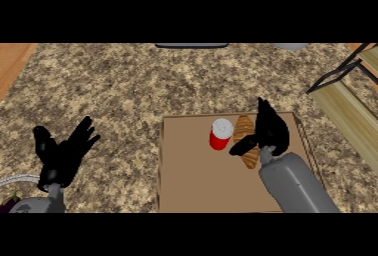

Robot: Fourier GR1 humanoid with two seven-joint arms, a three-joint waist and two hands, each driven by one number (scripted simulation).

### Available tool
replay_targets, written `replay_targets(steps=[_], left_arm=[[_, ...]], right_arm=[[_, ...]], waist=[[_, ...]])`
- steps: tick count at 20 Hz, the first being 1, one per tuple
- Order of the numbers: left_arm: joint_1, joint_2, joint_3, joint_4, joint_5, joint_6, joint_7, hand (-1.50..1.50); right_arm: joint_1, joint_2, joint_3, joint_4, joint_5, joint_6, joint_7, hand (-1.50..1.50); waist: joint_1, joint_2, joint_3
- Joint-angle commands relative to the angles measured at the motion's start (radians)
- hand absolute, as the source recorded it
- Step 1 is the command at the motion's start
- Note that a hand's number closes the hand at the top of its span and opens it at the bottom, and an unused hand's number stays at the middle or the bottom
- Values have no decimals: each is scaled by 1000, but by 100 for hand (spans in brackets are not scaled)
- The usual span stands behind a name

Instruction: Pick the croissant from the tray and place it in the tiered shelf

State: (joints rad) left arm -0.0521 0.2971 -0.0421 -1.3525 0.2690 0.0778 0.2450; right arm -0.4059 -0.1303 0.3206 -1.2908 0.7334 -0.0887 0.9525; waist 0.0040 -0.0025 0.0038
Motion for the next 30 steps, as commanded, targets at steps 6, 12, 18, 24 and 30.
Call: replay_targets(steps=[6, 12, 18, 24, 30], left_arm=[[23, -18, 7, -17, -31, 2, 42, 0], [-12, -35, 40, 75, -32, -42, -25, 0], [16, -47, 32, -12, -58, -23, 40, 0], [13, -59, 27, 11, -64, -8, 18, 0], [28, -57, 34, 7, -67, -14, -2, 0]], right_arm=[[14, 51, 41, 119, -30, 146, -129, 150], [25, 49, -8, 143, -17, 75, -268, 150], [-4, 83, 17, 47, 50, 66, -272, 150], [-89, 72, -226, 99, 128, -159, 76, 150], [-332, 20, -291, 58, 325, -197, 318, 150]], waist=[[5, 3, -4], [-4, 4, -4], [-2, 2, -4], [-14, 4, -4], [-2, -2, -6]])
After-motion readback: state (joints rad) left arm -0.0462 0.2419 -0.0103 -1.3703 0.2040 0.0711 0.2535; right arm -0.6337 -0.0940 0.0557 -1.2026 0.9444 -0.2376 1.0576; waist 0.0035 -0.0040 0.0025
